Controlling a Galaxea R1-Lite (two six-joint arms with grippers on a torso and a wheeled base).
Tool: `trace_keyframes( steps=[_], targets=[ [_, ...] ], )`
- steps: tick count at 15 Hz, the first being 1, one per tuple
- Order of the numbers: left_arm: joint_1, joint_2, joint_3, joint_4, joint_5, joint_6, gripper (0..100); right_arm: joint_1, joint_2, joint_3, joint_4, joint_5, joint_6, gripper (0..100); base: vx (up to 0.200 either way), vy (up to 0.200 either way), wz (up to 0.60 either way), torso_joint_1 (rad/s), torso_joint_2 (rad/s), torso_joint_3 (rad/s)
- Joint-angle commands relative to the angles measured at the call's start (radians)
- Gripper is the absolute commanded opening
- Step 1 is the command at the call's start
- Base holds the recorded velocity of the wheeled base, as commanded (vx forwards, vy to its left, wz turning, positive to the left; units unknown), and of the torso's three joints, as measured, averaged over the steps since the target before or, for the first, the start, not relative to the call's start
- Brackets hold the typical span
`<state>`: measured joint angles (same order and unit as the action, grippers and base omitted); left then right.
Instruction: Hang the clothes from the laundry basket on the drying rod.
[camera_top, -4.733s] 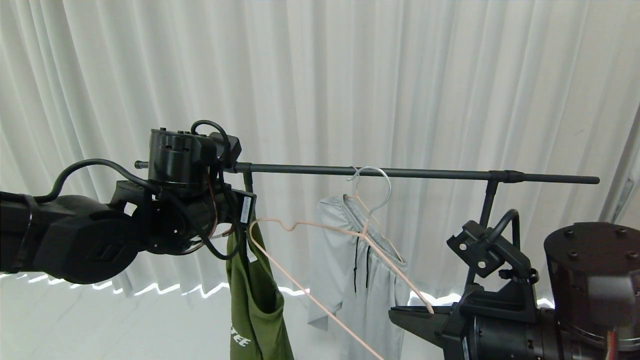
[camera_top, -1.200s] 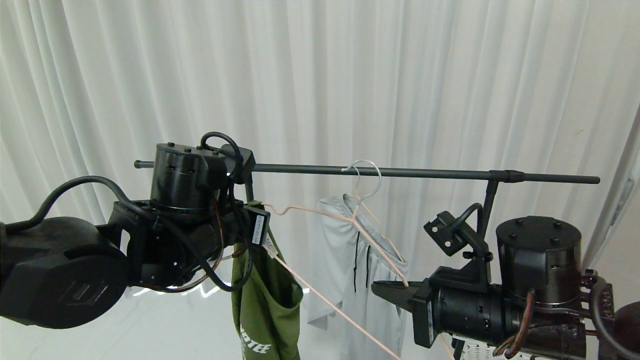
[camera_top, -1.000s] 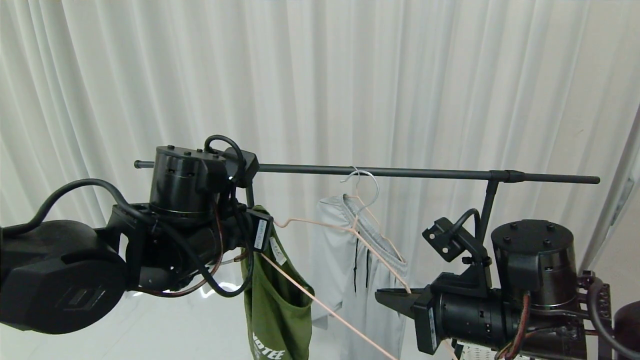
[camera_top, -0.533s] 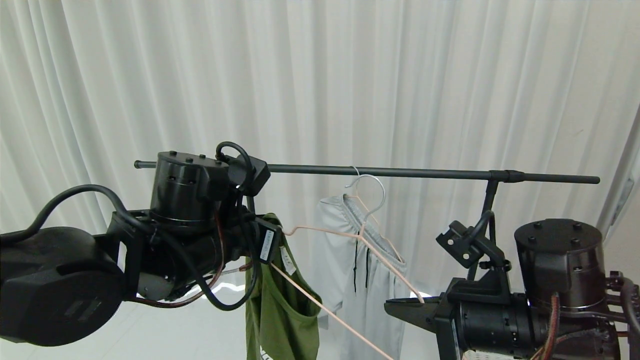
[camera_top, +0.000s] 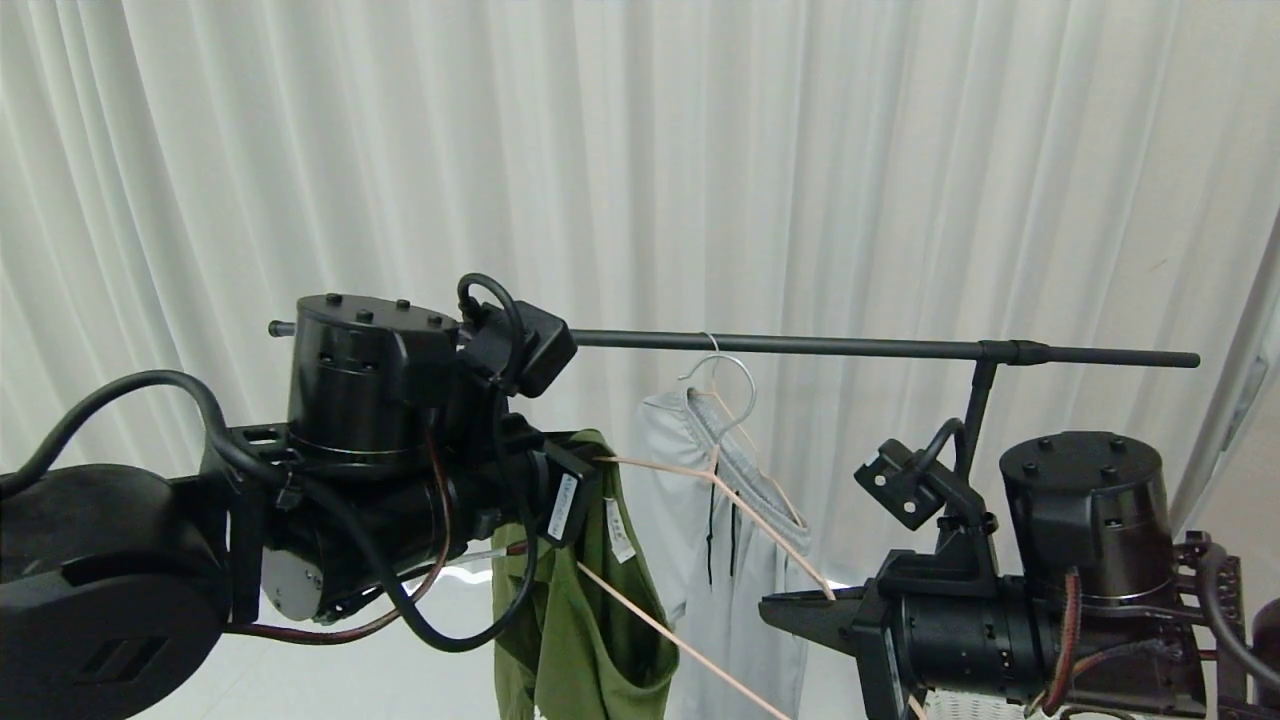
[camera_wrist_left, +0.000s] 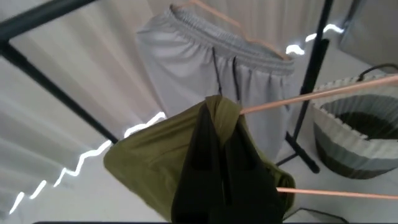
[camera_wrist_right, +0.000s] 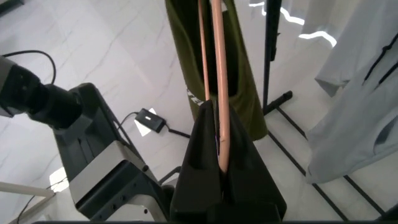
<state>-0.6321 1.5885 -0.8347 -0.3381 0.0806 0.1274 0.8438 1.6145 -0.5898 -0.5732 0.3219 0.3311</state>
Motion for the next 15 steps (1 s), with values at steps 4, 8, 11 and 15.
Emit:
trace_keyframes(
  steps=[4,8,11,15],
  targets=[
    [-0.032,-0.047,-0.004,-0.009,-0.036,0.0,0,-0.005,0.061,-0.056,0.001,0.0,-0.003,0,0.0,0.0,0.0,0.0,0.0,0.0],
    [-0.08,-0.065,-0.006,-0.021,-0.036,0.0,0,-0.005,0.096,-0.107,0.001,-0.003,-0.003,0,0.0,0.0,0.0,0.0,0.0,0.0],
    [-0.098,-0.07,-0.001,-0.044,-0.035,0.0,0,-0.011,0.127,-0.137,0.001,-0.007,-0.006,0,0.0,0.0,0.0,0.0,0.0,0.0],
    [-0.103,-0.076,0.008,-0.05,-0.035,0.0,0,-0.011,0.13,-0.137,-0.004,-0.011,-0.018,0,0.0,0.0,0.0,0.0,0.0,0.0]
  ],
)
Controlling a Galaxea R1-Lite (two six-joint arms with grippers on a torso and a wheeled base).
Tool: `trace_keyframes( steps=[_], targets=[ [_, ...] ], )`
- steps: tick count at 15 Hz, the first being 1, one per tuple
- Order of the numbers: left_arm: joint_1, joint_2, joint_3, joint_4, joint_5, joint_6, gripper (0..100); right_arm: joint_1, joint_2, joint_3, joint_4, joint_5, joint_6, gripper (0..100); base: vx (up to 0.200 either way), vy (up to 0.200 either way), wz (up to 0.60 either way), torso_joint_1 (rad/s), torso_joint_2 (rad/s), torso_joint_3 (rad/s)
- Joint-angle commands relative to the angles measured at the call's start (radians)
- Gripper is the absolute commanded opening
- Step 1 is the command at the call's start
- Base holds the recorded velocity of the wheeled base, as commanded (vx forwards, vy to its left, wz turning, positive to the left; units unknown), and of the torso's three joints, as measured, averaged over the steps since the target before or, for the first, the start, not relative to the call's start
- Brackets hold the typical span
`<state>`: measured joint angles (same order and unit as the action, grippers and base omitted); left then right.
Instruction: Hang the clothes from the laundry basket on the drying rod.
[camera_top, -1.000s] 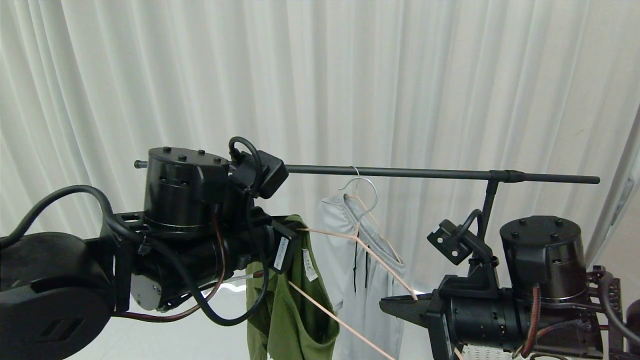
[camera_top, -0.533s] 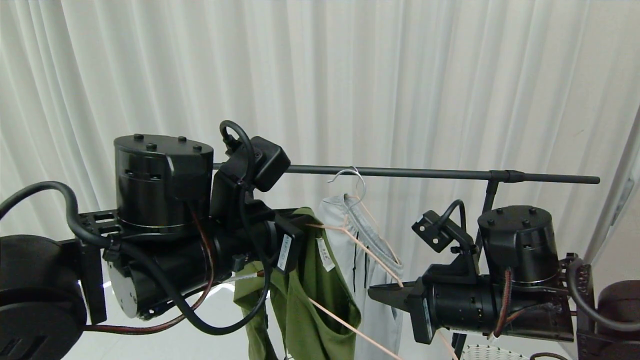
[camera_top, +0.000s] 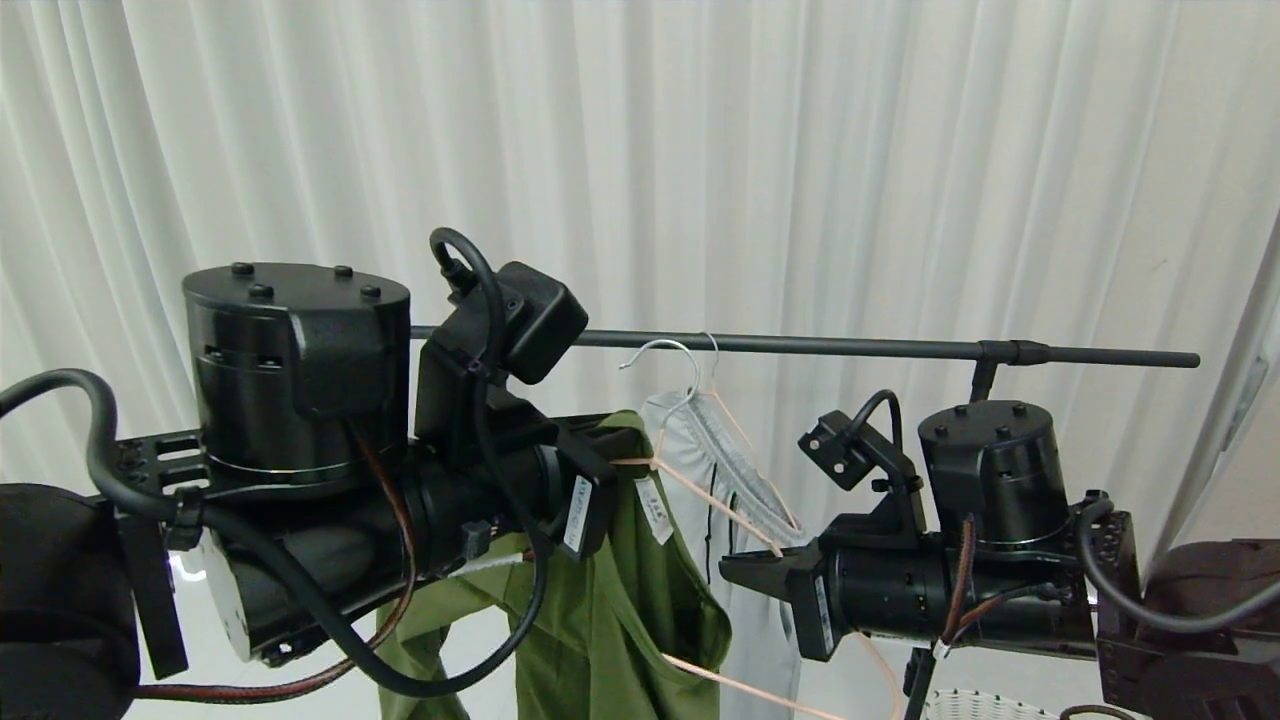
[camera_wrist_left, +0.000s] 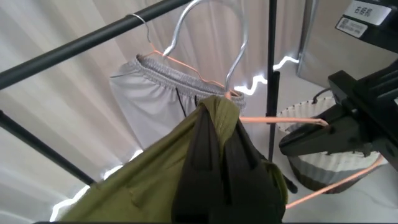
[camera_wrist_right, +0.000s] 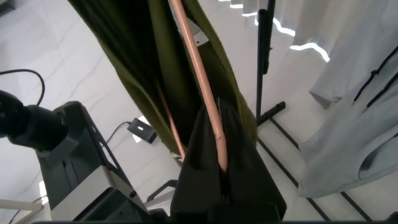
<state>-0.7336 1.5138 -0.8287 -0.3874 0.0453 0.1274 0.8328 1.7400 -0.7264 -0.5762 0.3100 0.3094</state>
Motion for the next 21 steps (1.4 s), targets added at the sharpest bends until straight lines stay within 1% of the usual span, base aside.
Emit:
trace_keyframes(
  steps=[1,3,5,6,9,10,16,19,21],
  targets=[
    [-0.001,-0.004,0.007,-0.001,0.001,0.001,0,-0.009,0.001,-0.001,-0.001,-0.002,-0.004,0,0.0,0.0,0.0,0.0,0.0,0.0],
    [0.0,-0.012,0.022,-0.001,-0.001,0.012,0,-0.021,-0.004,-0.001,-0.002,-0.002,-0.006,0,0.0,0.0,0.0,0.0,0.0,0.0],
    [0.0,-0.011,0.046,-0.001,0.001,0.061,0,-0.023,-0.022,0.001,-0.016,-0.003,-0.006,0,0.0,0.0,0.0,0.0,0.0,0.0],
    [0.0,-0.011,0.046,-0.001,0.001,0.074,0,-0.021,-0.025,0.001,-0.031,-0.003,-0.007,0,0.0,0.0,0.0,0.0,0.0,0.0],
    [0.0,-0.009,0.048,-0.001,0.001,0.074,0,-0.021,-0.039,0.004,-0.077,-0.003,-0.006,0,0.0,0.0,0.0,0.0,0.0,0.0],
    [0.0,-0.009,0.049,-0.001,0.001,0.074,100,-0.02,-0.046,0.005,-0.077,-0.003,-0.007,0,0.0,0.0,0.0,0.0,0.0,0.0],
    [-0.001,-0.037,0.063,-0.002,-0.001,0.074,100,-0.027,-0.1,0.021,-0.09,-0.005,-0.007,0,0.0,0.0,0.0,0.0,0.0,0.0],
    [0.01,-0.098,0.109,-0.002,0.004,0.097,100,-0.084,-0.116,0.033,-0.113,-0.005,-0.01,0,0.0,0.0,0.0,0.0,0.0,0.0],
    [0.103,-0.149,0.172,-0.002,0.002,0.236,100,-0.106,-0.145,0.085,-0.113,-0.002,-0.059,0,0.0,0.0,0.0,0.0,0.0,0.0]
  ],
)
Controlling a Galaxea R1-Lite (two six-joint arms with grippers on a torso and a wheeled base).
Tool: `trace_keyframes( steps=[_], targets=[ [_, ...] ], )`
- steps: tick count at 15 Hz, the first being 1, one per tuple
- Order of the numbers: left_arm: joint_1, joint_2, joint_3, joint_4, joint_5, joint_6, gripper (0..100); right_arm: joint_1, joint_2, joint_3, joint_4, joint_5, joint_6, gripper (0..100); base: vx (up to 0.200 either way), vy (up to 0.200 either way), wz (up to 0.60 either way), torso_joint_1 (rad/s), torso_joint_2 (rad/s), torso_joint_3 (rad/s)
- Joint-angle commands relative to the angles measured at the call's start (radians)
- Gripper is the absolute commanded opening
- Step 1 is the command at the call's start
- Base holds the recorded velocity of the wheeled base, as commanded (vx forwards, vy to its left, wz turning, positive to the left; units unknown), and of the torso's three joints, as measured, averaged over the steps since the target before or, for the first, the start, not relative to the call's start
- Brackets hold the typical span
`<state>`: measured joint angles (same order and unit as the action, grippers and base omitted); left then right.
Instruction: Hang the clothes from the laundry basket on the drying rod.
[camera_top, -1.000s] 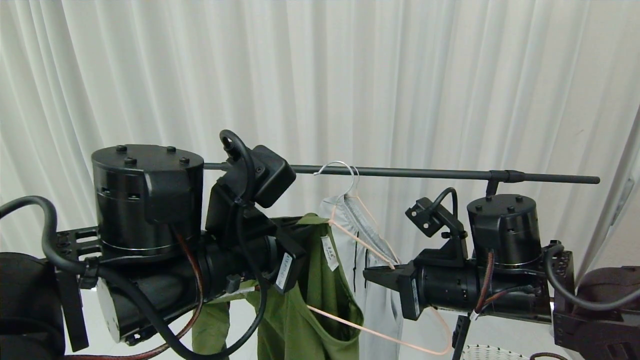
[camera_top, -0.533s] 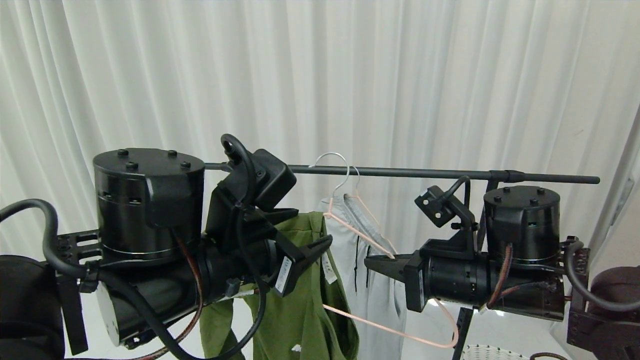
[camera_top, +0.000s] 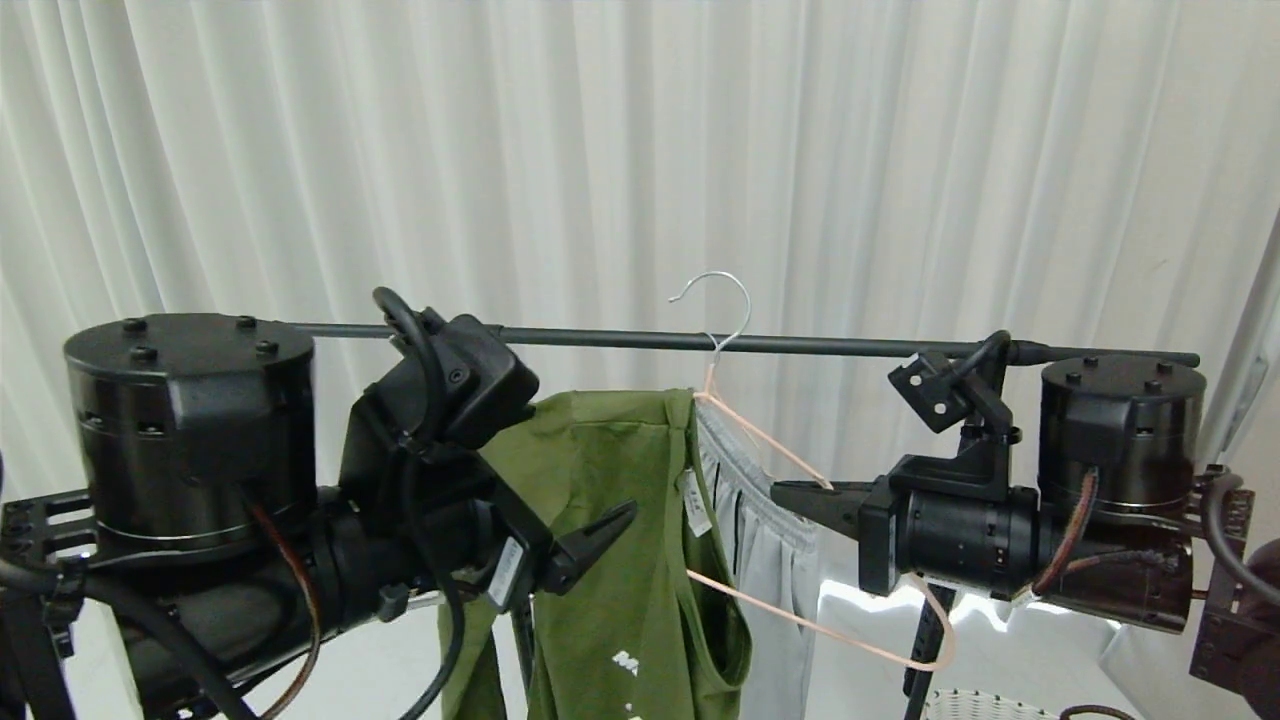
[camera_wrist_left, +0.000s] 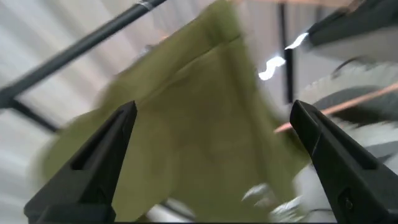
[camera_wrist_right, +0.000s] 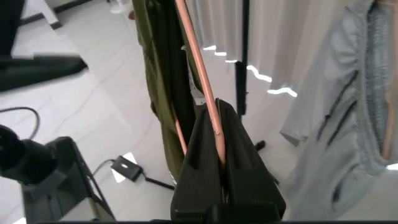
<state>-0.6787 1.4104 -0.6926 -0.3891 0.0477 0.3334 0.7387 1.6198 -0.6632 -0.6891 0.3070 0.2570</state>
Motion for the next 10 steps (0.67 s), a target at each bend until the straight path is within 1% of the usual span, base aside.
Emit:
trace_keyframes(
  steps=[1,2,3,5,6,8,10],
  targets=[
    [0.088,-0.048,0.054,0.0,-0.002,0.092,100,-0.012,-0.037,0.048,0.0,0.003,-0.028,0,0.0,0.0,0.0,0.0,0.0,0.0],
    [0.117,-0.05,0.073,0.0,-0.003,0.138,100,-0.012,-0.054,0.074,0.0,0.014,-0.051,0,0.0,0.0,0.0,0.0,0.0,0.0],
    [0.12,-0.048,0.085,0.0,-0.003,0.154,100,-0.012,-0.063,0.093,-0.001,0.027,-0.065,0,0.0,0.0,0.0,0.0,0.0,0.0],
    [0.119,-0.036,0.093,0.0,-0.003,0.157,100,-0.01,-0.069,0.125,-0.018,0.047,-0.105,0,0.0,0.0,0.0,0.0,0.0,0.0],
    [0.117,-0.024,0.09,0.0,-0.005,0.162,100,-0.005,-0.067,0.139,-0.047,0.052,-0.117,0,0.0,0.0,0.0,0.0,0.0,0.0],
    [0.102,-0.007,0.085,0.0,-0.005,0.188,100,0.025,-0.066,0.162,-0.099,0.072,-0.122,0,0.0,0.0,0.0,0.0,0.0,0.0],
    [0.08,0.001,0.076,0.0,-0.005,0.2,100,0.05,-0.061,0.162,-0.105,0.073,-0.122,0,0.0,0.0,0.0,0.0,0.0,0.0]
  ],
)
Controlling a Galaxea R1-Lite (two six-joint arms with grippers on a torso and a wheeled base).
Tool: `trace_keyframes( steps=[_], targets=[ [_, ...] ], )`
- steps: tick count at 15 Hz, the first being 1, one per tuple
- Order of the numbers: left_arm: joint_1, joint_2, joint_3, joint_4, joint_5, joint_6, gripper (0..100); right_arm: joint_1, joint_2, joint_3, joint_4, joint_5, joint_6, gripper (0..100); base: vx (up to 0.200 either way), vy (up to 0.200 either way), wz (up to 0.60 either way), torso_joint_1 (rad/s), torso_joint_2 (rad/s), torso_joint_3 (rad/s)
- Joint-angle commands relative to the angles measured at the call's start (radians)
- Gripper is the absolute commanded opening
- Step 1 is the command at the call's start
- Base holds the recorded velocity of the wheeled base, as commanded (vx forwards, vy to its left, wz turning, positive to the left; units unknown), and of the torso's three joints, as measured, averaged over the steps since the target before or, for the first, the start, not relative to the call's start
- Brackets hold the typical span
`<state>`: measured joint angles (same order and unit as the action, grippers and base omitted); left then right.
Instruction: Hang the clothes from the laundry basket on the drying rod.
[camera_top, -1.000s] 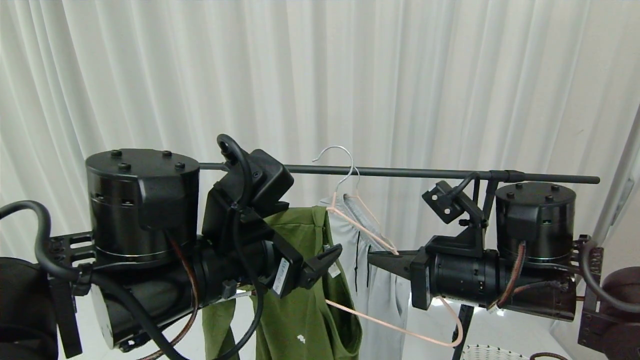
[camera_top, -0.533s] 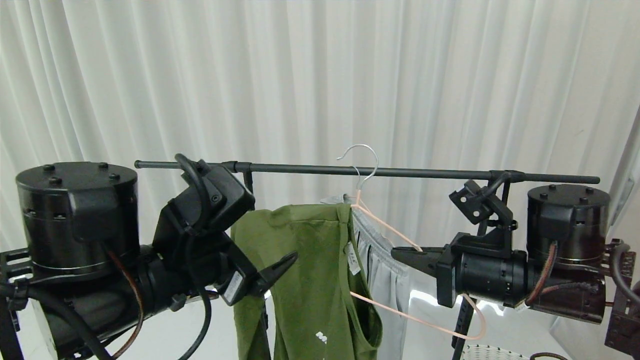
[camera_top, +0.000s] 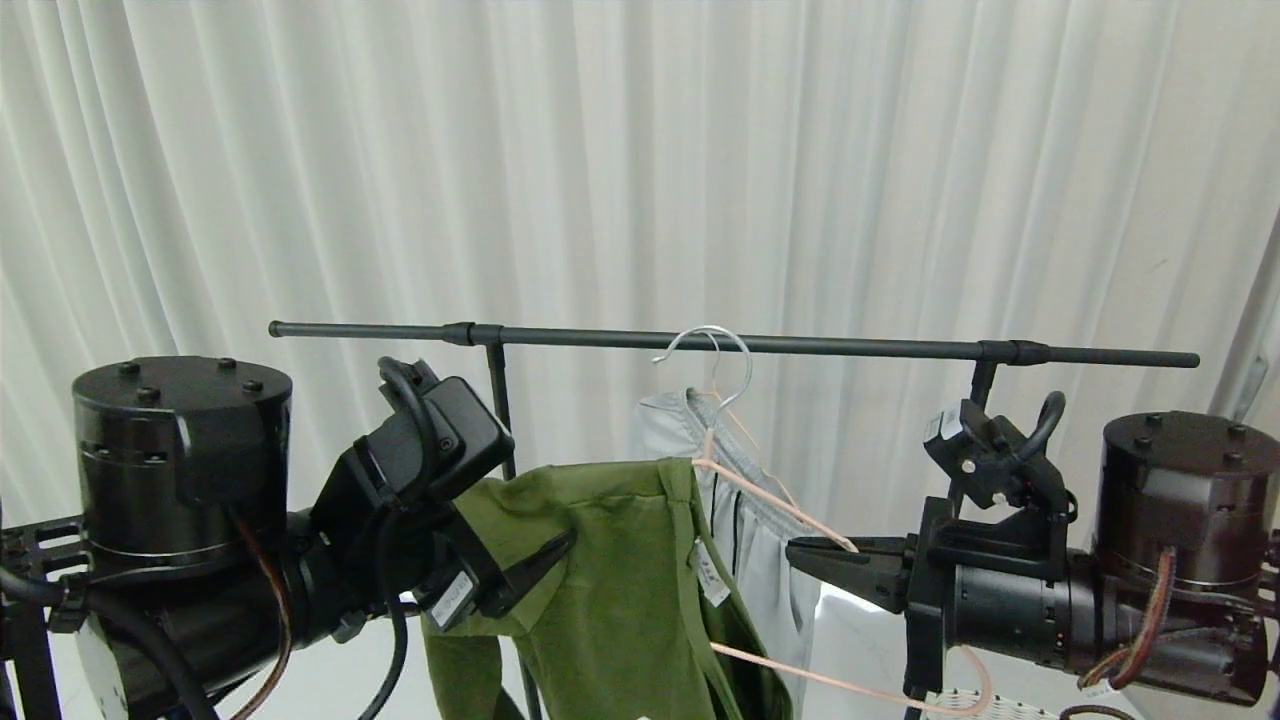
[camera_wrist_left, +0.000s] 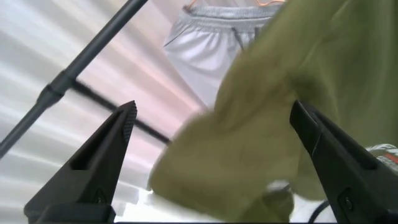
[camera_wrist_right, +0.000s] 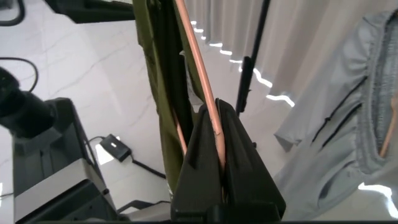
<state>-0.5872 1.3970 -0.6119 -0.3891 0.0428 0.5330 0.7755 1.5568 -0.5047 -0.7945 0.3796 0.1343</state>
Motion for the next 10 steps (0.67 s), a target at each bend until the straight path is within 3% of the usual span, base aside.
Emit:
trace_keyframes(
  steps=[1,4,10],
  targets=[
    [-0.017,0.014,-0.017,0.0,0.0,-0.001,100,0.025,0.005,0.003,0.0,0.001,0.001,0,0.0,0.0,0.0,0.0,0.0,0.0],
    [-0.014,0.016,-0.015,0.0,0.002,0.002,100,0.041,-0.001,0.006,-0.02,0.004,-0.007,0,0.0,0.0,0.0,0.0,0.0,0.0],
    [-0.013,0.008,0.0,0.0,0.002,0.002,100,0.042,-0.012,0.034,-0.045,0.091,-0.056,0,0.0,0.0,0.0,0.0,0.0,0.0]
  ],
)
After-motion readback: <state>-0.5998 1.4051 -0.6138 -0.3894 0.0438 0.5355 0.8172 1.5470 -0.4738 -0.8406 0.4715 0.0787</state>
